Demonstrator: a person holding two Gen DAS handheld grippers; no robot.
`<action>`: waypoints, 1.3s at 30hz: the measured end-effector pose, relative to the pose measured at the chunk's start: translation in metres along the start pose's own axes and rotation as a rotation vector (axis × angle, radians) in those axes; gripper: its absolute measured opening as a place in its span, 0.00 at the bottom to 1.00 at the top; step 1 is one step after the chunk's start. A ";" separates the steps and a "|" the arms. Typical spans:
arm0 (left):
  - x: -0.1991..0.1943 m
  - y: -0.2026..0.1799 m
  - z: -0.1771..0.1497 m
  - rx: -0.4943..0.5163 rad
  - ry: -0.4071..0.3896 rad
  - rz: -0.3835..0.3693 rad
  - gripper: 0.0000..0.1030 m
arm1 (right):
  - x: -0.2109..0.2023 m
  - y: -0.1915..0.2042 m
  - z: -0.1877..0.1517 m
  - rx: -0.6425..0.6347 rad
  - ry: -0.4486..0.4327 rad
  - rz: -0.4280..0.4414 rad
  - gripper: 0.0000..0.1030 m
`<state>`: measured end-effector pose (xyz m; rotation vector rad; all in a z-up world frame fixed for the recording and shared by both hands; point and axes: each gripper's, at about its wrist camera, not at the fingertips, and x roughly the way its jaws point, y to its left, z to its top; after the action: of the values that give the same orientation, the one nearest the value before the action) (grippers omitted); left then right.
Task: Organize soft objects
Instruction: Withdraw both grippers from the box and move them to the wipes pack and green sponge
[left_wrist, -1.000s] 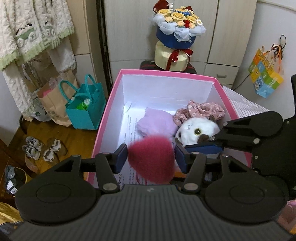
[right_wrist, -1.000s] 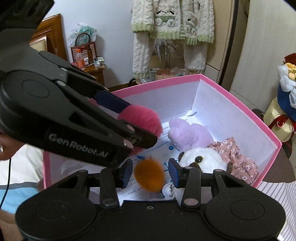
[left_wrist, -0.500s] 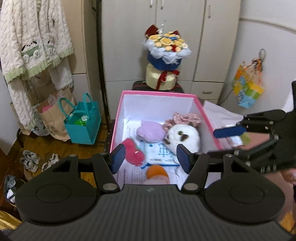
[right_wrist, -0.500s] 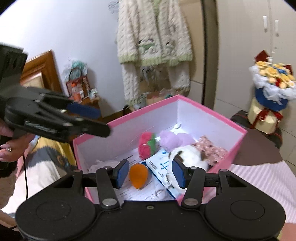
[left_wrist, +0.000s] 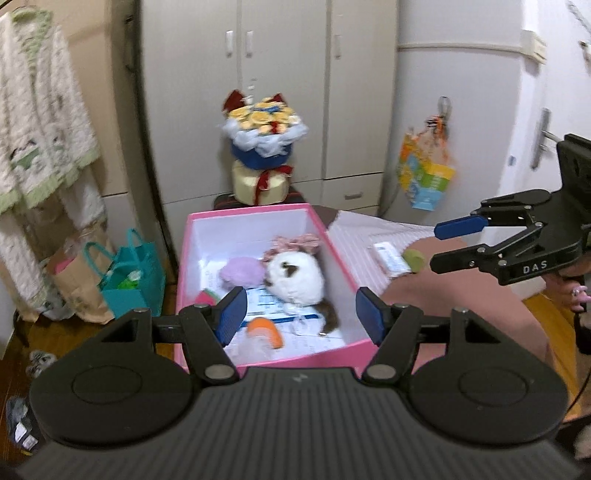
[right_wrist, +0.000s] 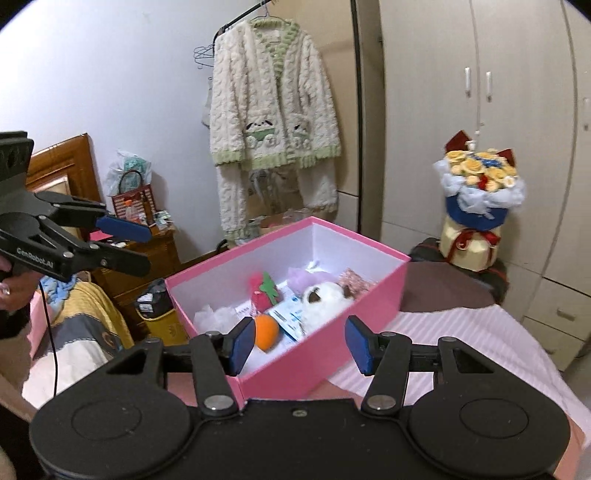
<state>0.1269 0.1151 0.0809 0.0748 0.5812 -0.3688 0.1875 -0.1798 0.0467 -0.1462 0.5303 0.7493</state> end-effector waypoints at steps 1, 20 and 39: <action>-0.001 -0.004 -0.001 0.006 0.003 -0.019 0.63 | -0.005 0.000 -0.003 -0.003 -0.001 -0.009 0.58; 0.065 -0.107 0.004 0.079 0.057 -0.263 0.63 | -0.054 -0.051 -0.067 0.069 0.029 -0.157 0.59; 0.230 -0.152 0.010 -0.175 0.055 0.001 0.61 | 0.038 -0.174 -0.117 0.081 0.039 -0.119 0.59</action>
<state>0.2549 -0.1021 -0.0318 -0.0830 0.6654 -0.3145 0.2819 -0.3195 -0.0830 -0.1166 0.5834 0.6093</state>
